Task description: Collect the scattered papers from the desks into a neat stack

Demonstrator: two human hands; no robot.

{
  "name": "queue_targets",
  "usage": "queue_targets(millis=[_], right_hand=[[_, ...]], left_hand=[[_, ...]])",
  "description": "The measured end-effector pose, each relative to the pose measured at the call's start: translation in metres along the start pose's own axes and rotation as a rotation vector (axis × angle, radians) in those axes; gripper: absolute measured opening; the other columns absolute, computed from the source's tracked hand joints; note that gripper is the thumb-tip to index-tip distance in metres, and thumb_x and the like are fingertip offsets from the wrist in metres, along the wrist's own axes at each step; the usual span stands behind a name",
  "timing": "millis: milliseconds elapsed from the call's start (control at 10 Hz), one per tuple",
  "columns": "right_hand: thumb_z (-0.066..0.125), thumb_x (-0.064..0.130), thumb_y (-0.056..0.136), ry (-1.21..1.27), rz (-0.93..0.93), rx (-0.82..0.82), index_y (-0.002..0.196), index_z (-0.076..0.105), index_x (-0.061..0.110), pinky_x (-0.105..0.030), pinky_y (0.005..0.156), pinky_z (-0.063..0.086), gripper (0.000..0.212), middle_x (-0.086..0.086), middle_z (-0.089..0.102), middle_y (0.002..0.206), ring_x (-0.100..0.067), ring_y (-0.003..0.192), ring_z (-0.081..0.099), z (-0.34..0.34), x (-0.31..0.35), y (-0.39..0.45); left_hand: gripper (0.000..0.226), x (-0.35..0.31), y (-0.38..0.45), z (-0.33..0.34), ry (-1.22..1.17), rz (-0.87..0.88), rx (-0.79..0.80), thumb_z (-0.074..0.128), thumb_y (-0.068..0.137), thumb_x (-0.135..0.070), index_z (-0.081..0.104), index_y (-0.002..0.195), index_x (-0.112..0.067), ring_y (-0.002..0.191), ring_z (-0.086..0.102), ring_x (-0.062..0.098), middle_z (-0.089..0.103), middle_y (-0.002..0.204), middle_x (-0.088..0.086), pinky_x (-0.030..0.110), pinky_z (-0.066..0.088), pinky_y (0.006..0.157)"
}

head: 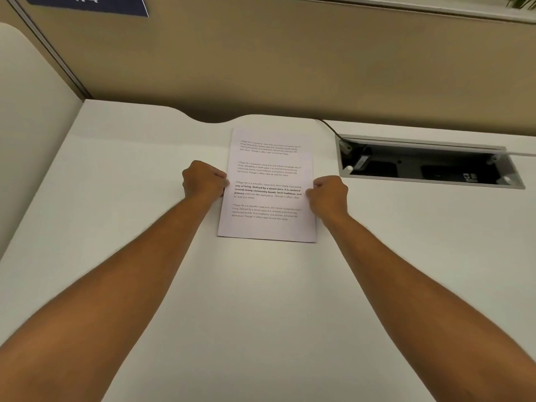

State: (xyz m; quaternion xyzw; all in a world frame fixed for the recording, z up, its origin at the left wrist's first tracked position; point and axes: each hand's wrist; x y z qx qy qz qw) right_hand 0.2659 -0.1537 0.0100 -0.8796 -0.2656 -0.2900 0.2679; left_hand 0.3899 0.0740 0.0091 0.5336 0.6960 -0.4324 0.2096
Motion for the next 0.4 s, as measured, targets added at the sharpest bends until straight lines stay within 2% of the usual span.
queue_targets(millis=[100,200,300,400], right_hand=[[0.065,-0.001,0.092,0.01,-0.001,0.007,0.099,0.07,0.002,-0.028,0.079,0.048,0.009,-0.01,0.068,0.104,-0.027,0.095,0.065,-0.001,0.003,0.003],[0.064,-0.004,0.093,0.033,0.029,0.006,0.121,0.072,0.001,-0.034,0.093,0.058,0.029,-0.012,0.071,0.126,-0.032,0.114,0.069,-0.001,0.005,0.008],[0.06,-0.006,0.091,0.001,0.036,0.029,0.096,0.071,0.001,-0.029,0.076,0.053,0.014,-0.009,0.069,0.105,-0.034,0.096,0.067,-0.003,0.01,0.008],[0.06,-0.005,0.089,0.006,0.013,0.02,0.088,0.065,0.008,-0.03,0.07,0.052,0.014,-0.013,0.063,0.093,-0.039,0.087,0.06,-0.005,0.011,0.002]], left_hand=[[0.017,-0.001,0.0,0.002,-0.004,0.002,-0.006,0.088,0.088,0.007,0.085,0.104,0.003,0.096,0.083,0.044,0.083,0.114,0.024,0.051,0.069,0.095],[0.019,-0.002,0.005,0.005,-0.011,0.013,-0.011,0.089,0.087,0.007,0.085,0.105,0.004,0.096,0.083,0.045,0.083,0.115,0.025,0.052,0.069,0.094],[0.02,-0.007,0.003,0.003,0.019,-0.001,0.004,0.09,0.087,0.004,0.085,0.107,0.005,0.101,0.083,0.045,0.083,0.117,0.025,0.052,0.068,0.097],[0.021,-0.013,-0.006,0.002,0.046,-0.008,-0.026,0.089,0.092,-0.012,0.083,0.101,0.006,0.101,0.082,0.043,0.084,0.108,0.021,0.047,0.066,0.097]])
Point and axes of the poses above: each hand's wrist, its own y-axis towards the middle knuckle, its own z-axis out of the palm, x = y × z
